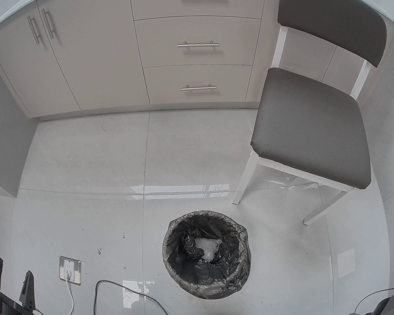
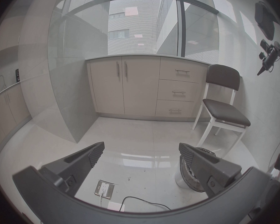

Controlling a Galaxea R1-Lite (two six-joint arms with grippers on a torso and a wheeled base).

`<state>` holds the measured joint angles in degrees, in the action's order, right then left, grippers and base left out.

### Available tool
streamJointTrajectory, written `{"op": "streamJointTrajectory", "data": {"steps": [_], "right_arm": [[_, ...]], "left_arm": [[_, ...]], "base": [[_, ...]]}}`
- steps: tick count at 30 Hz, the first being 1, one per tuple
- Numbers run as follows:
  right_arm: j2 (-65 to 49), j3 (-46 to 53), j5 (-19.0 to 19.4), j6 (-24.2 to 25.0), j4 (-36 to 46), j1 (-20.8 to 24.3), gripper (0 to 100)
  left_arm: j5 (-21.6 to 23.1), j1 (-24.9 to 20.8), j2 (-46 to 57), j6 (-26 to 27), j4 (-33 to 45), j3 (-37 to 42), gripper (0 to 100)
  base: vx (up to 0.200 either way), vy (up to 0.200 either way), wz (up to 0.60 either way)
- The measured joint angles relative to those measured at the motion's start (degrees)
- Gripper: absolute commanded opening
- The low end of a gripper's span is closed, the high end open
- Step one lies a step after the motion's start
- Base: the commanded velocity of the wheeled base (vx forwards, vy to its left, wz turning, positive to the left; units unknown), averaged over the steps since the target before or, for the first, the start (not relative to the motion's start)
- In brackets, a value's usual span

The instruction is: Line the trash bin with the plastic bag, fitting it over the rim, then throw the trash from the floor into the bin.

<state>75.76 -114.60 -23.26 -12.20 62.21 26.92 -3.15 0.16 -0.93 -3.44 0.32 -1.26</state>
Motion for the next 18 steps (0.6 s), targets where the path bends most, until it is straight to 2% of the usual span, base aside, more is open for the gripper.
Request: {"op": "streamJointTrajectory", "data": {"steps": [2,8,10,12,15,18], "right_arm": [[-1.4,0.0,0.0,0.0,-0.1,-0.4,0],[-6.4,0.0,0.0,0.0,-0.4,-2.5,0],[-7.5,0.0,0.0,0.0,-0.3,-3.0,0],[-8.7,0.0,0.0,-0.1,-0.1,-3.4,0],[-10.9,0.0,-0.1,-0.3,0.1,-4.2,0],[-13.8,0.0,-0.1,-0.6,0.1,-5.0,0]], "left_arm": [[0.5,0.0,0.0,0.6,0.0,0.0,100],[8.9,-0.1,0.0,3.0,0.0,0.0,100],[9.1,0.0,0.0,3.0,0.1,-0.1,100],[7.6,0.0,0.0,2.7,0.1,-0.1,100],[2.7,0.0,0.0,2.6,0.1,-0.2,100],[-1.5,0.0,0.0,4.7,0.0,-0.4,100]], "base": [[0.0,0.0,0.0],[0.0,0.0,0.0],[0.0,0.0,0.0],[0.0,0.0,0.0],[0.0,0.0,0.0],[0.0,0.0,0.0]]}}
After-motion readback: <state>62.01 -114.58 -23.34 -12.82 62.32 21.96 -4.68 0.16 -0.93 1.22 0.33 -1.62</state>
